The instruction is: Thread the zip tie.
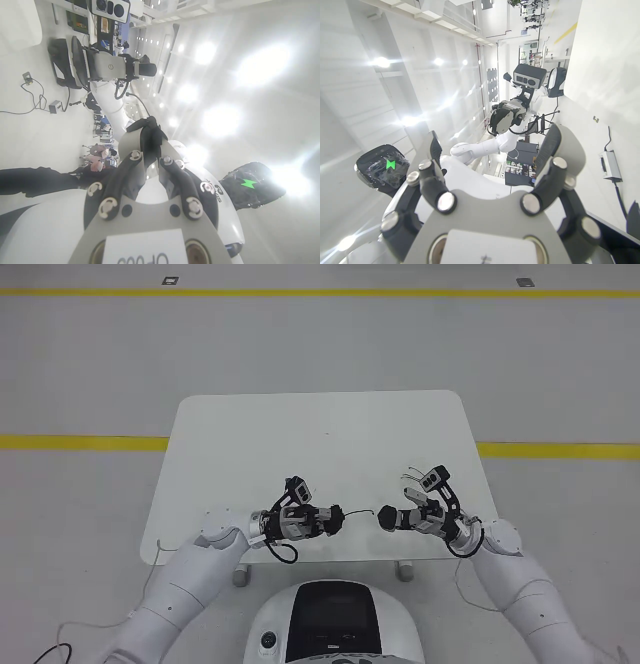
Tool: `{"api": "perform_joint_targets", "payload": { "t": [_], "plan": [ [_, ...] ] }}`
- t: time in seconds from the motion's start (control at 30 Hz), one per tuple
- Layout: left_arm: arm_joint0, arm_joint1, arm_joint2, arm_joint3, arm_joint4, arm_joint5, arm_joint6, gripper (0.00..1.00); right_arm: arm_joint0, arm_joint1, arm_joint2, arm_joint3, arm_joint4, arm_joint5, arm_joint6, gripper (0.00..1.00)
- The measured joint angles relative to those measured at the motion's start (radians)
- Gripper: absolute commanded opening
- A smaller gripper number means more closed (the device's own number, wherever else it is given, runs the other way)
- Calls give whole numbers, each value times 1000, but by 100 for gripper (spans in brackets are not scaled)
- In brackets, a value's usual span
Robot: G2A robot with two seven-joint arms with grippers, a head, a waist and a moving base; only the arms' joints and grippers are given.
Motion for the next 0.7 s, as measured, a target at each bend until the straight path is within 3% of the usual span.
{"api": "perform_joint_targets", "payload": {
  "t": [0.33, 0.53, 0.7],
  "plan": [
    [0, 0, 0, 0, 0, 0, 0, 0, -8, -1, 0, -18, -1, 3, -18, 100],
    [0, 0, 0, 0, 0, 0, 0, 0, -10, -4, -2, -28, 72, 11, 88, 100],
    [0, 0, 0, 0, 0, 0, 0, 0, 16, -14, -41, 6, 81, 35, 94, 100]
  ]
}}
